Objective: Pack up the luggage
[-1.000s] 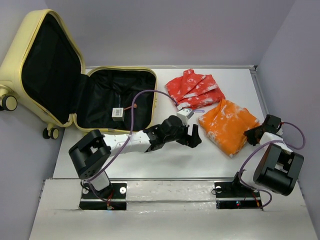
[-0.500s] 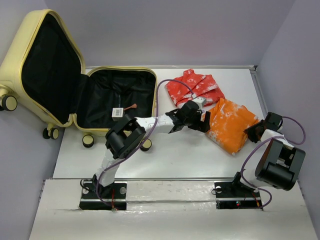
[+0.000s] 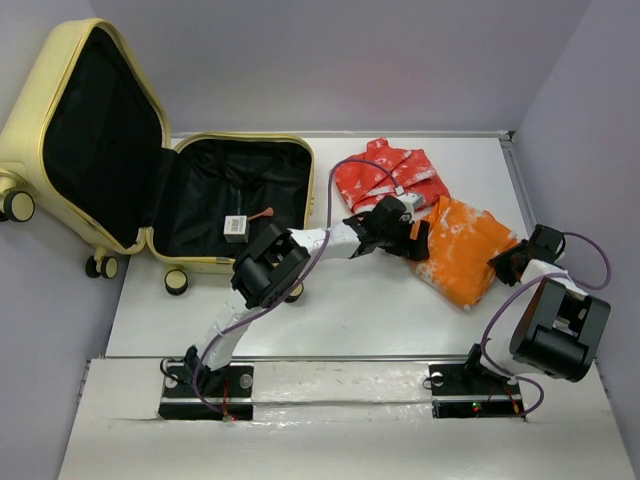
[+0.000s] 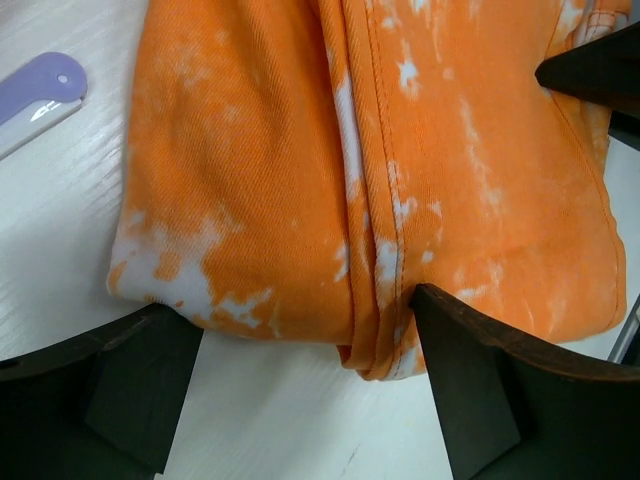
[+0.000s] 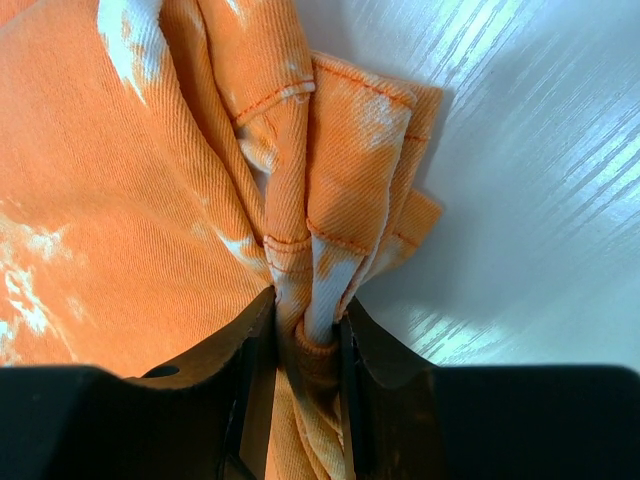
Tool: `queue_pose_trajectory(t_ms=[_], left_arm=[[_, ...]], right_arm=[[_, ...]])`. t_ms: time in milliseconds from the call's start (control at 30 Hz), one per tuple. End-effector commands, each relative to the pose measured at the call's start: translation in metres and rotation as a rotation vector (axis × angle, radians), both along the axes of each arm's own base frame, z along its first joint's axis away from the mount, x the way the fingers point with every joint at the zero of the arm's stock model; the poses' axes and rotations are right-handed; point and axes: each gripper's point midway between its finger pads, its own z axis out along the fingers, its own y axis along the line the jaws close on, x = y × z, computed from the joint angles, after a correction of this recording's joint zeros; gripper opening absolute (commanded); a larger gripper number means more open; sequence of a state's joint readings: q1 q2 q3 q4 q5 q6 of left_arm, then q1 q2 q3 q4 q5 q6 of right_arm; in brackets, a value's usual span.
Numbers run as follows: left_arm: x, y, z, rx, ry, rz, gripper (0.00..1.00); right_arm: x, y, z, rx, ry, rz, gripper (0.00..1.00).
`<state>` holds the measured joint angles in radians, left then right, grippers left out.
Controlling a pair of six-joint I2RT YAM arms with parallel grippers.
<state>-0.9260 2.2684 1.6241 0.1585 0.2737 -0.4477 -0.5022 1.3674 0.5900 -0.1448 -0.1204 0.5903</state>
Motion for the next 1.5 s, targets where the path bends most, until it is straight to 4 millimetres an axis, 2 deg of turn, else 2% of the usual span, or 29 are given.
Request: queue_pose_trajectory(t_ms=[0,167,200,300,333,400,467,500,600,633,700,733,833,933,967,1000,1067,1100,1133,1167,1200,1233,1267,1300,1333,1367,1400,1433,1467], left_arm=[[-0.005,-0.011,-0.016,0.018,0.013,-0.015,0.96],[-0.01,-0.024,-0.026,0.033,-0.009,-0.007,0.75],[-0.01,-0.027,-0.025,0.021,-0.012,-0.005,0.47],[-0.012,-0.026,-0.022,-0.001,-0.01,0.001,0.18],[-0.012,-0.028,-0.008,-0.031,-0.019,-0.004,0.06],[-0.018,-0.026,0.004,-0.062,-0.029,-0.016,0.06],[-0.026,-0.026,0.039,-0.112,-0.065,-0.032,0.06],[-0.028,-0.025,0.07,-0.155,-0.097,-0.04,0.06],[-0.04,-0.02,0.108,-0.209,-0.128,-0.072,0.06],[-0.043,-0.017,0.134,-0.246,-0.153,-0.077,0.06],[-0.047,-0.009,0.149,-0.258,-0.166,-0.081,0.06],[-0.05,-0.003,0.173,-0.29,-0.193,-0.081,0.06],[-0.051,0.017,0.208,-0.336,-0.225,-0.051,0.06],[-0.047,0.032,0.227,-0.36,-0.233,-0.041,0.06],[-0.042,0.044,0.235,-0.358,-0.234,-0.018,0.06],[-0.038,0.052,0.244,-0.368,-0.247,-0.002,0.06],[-0.021,0.083,0.258,-0.358,-0.272,0.066,0.06],[-0.015,0.098,0.257,-0.337,-0.273,0.104,0.06],[-0.008,0.112,0.261,-0.33,-0.281,0.139,0.06],[-0.006,0.135,0.282,-0.353,-0.313,0.179,0.06],[0.014,0.166,0.279,-0.32,-0.329,0.275,0.06],[0.014,0.193,0.292,-0.307,-0.352,0.326,0.06],[0.02,0.213,0.292,-0.283,-0.362,0.38,0.06],[0.039,0.253,0.29,-0.249,-0.376,0.491,0.06],[0.034,0.282,0.293,-0.222,-0.379,0.549,0.06],[0.038,0.306,0.29,-0.199,-0.379,0.611,0.06],[0.04,0.331,0.279,-0.165,-0.367,0.678,0.06],[0.038,0.375,0.281,-0.136,-0.378,0.787,0.06],[0.036,0.398,0.278,-0.109,-0.386,0.852,0.08]], right_arm=[[-0.004,0.012,-0.005,0.007,-0.007,0.048,0.2],[-0.004,0.017,-0.004,0.024,-0.032,0.054,0.2],[-0.003,0.017,-0.004,0.025,-0.036,0.056,0.2],[-0.003,0.018,-0.001,0.025,-0.05,0.057,0.2],[-0.002,0.019,0.002,0.026,-0.063,0.06,0.2],[-0.001,0.022,0.007,0.03,-0.089,0.062,0.17],[0.002,0.028,0.024,0.042,-0.159,0.069,0.12],[0.003,0.031,0.031,0.055,-0.19,0.063,0.11],[0.008,0.045,0.071,0.052,-0.329,0.109,0.07],[0.008,0.045,0.083,0.04,-0.359,0.112,0.07],[0.005,0.048,0.111,0.002,-0.426,0.123,0.07],[0.007,0.051,0.127,-0.013,-0.46,0.144,0.07],[0.008,0.075,0.158,0.012,-0.536,0.237,0.07],[0.017,0.112,0.185,0.018,-0.58,0.35,0.07],[0.023,0.134,0.199,0.021,-0.6,0.405,0.07],[0.026,0.131,0.211,0.006,-0.626,0.389,0.07],[0.037,0.17,0.226,0.037,-0.655,0.478,0.07],[0.039,0.2,0.249,0.055,-0.702,0.558,0.07],[0.044,0.214,0.258,0.062,-0.721,0.583,0.07],[0.057,0.23,0.253,0.07,-0.696,0.612,0.07],[0.067,0.243,0.262,0.06,-0.72,0.626,0.07],[0.077,0.26,0.29,0.062,-0.773,0.657,0.07],[0.089,0.298,0.271,0.081,-0.721,0.737,0.07],[0.099,0.315,0.276,0.081,-0.735,0.764,0.07],[0.103,0.347,0.311,0.101,-0.813,0.821,0.07],[0.109,0.367,0.316,0.113,-0.823,0.861,0.07],[0.129,0.392,0.289,0.117,-0.768,0.897,0.07],[0.137,0.409,0.29,0.118,-0.772,0.925,0.07],[0.145,0.43,0.322,0.136,-0.844,0.959,0.07]])
